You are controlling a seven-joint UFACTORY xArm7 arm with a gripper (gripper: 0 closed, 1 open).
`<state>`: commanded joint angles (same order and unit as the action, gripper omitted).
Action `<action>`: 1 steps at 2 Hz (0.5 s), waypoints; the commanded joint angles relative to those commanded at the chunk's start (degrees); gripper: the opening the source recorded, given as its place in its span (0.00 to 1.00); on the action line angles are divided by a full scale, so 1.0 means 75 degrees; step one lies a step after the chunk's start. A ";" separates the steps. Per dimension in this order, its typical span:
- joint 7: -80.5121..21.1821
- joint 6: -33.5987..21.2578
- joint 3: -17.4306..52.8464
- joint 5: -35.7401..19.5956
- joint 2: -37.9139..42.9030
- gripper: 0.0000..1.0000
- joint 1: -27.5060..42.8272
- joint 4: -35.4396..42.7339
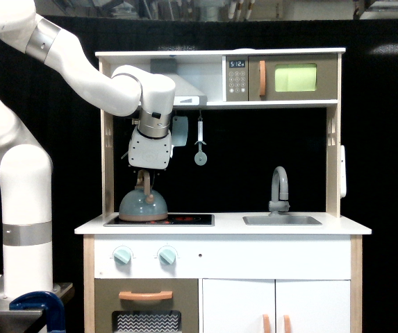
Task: Place the teapot on the stove
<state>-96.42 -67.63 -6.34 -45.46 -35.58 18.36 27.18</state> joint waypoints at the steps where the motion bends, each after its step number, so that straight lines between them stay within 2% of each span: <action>1: -0.0031 -0.0420 0.0584 0.0519 -0.0031 1.00 -0.0037 0.0256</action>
<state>-96.65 -70.78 -1.96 -41.57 -35.81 18.09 29.10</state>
